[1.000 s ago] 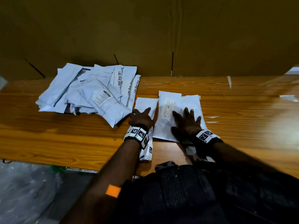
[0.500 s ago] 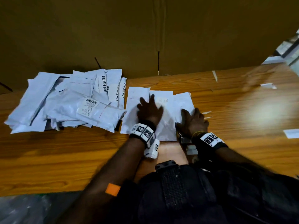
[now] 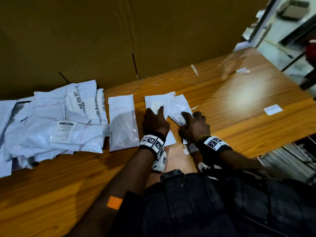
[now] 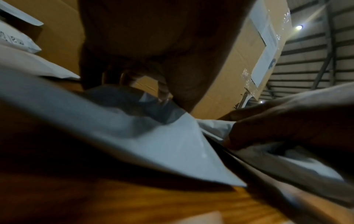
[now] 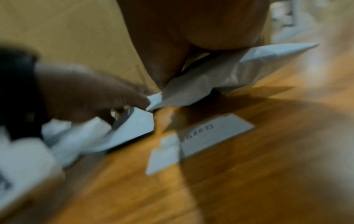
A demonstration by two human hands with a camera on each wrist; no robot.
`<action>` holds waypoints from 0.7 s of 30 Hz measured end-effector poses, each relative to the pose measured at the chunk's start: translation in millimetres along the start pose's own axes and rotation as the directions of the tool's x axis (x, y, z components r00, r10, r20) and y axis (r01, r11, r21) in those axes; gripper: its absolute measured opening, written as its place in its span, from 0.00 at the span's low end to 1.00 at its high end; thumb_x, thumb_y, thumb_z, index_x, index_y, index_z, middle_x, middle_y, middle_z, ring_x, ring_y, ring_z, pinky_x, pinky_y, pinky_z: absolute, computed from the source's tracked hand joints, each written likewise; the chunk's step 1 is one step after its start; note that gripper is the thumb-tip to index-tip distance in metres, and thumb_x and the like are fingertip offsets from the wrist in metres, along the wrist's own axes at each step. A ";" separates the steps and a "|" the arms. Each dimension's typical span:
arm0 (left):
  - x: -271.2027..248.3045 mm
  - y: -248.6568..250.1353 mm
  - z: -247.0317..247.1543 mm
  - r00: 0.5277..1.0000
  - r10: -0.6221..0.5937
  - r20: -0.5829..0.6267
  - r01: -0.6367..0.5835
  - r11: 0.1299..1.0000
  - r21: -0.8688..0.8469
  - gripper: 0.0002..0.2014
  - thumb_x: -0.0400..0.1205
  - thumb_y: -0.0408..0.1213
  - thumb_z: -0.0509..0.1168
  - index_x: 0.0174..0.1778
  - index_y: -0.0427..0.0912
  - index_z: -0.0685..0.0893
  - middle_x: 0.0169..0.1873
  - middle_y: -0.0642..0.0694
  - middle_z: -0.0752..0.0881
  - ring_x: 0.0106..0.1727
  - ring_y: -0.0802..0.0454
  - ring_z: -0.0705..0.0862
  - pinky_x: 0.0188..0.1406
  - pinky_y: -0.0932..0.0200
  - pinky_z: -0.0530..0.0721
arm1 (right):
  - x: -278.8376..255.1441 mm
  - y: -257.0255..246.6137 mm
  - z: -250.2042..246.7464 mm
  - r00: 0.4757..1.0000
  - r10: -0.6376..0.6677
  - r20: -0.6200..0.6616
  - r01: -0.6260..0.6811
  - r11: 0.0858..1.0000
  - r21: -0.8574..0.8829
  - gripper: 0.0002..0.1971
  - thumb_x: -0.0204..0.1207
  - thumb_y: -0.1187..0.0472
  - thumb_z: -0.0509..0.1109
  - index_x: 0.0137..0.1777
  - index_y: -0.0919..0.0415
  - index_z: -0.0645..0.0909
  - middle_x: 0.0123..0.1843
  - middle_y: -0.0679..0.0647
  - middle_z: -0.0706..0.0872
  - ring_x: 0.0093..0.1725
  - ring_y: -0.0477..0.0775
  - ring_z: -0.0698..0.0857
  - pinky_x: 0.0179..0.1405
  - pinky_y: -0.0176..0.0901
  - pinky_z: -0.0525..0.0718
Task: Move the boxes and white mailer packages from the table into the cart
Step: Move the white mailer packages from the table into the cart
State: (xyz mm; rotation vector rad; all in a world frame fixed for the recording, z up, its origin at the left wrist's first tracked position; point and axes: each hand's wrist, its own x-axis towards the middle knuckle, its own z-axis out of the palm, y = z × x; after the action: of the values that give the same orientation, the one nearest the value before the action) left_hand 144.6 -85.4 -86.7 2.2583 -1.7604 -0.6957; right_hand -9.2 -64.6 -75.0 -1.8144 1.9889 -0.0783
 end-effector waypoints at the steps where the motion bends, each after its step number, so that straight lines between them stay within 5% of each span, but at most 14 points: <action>1: -2.7 2.9 0.4 1.000 0.013 -0.010 -0.013 0.999 -0.035 0.31 0.79 0.42 0.61 0.80 0.64 0.64 0.80 0.36 0.57 0.76 0.29 0.63 0.74 0.38 0.69 | -2.3 5.2 -4.7 0.999 0.032 -0.014 -0.031 0.998 0.050 0.34 0.72 0.47 0.69 0.79 0.42 0.63 0.75 0.64 0.64 0.72 0.70 0.65 0.61 0.65 0.77; 8: -41.4 46.9 29.7 0.956 0.249 -0.152 -0.275 0.945 -0.179 0.29 0.80 0.44 0.66 0.79 0.55 0.71 0.79 0.33 0.60 0.77 0.31 0.65 0.76 0.41 0.68 | -33.0 63.5 -36.9 0.974 0.160 -0.162 -0.117 0.962 0.248 0.34 0.73 0.49 0.68 0.80 0.43 0.65 0.75 0.61 0.64 0.73 0.68 0.66 0.61 0.63 0.79; 15: -83.2 140.4 85.7 0.901 0.429 -0.059 -0.433 0.891 -0.134 0.31 0.75 0.51 0.59 0.77 0.54 0.72 0.77 0.33 0.66 0.76 0.33 0.67 0.74 0.39 0.70 | -75.5 167.5 -59.4 0.907 0.356 -0.227 -0.272 0.904 0.329 0.32 0.74 0.49 0.68 0.79 0.44 0.66 0.75 0.60 0.64 0.73 0.66 0.66 0.62 0.59 0.77; 21: -130.2 234.5 143.9 0.844 0.532 0.066 -0.519 0.841 -0.150 0.28 0.80 0.46 0.64 0.79 0.56 0.70 0.79 0.36 0.61 0.76 0.33 0.66 0.73 0.44 0.71 | -120.8 277.8 -81.6 0.827 0.489 -0.276 -0.358 0.838 0.412 0.33 0.72 0.47 0.67 0.78 0.43 0.67 0.72 0.62 0.67 0.71 0.68 0.69 0.63 0.61 0.78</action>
State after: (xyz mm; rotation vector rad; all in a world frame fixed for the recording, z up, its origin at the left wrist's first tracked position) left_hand -149.4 -6.7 -80.0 1.5562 -2.1799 -0.7833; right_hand -292.9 68.3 -59.9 -1.1530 2.4167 -0.6326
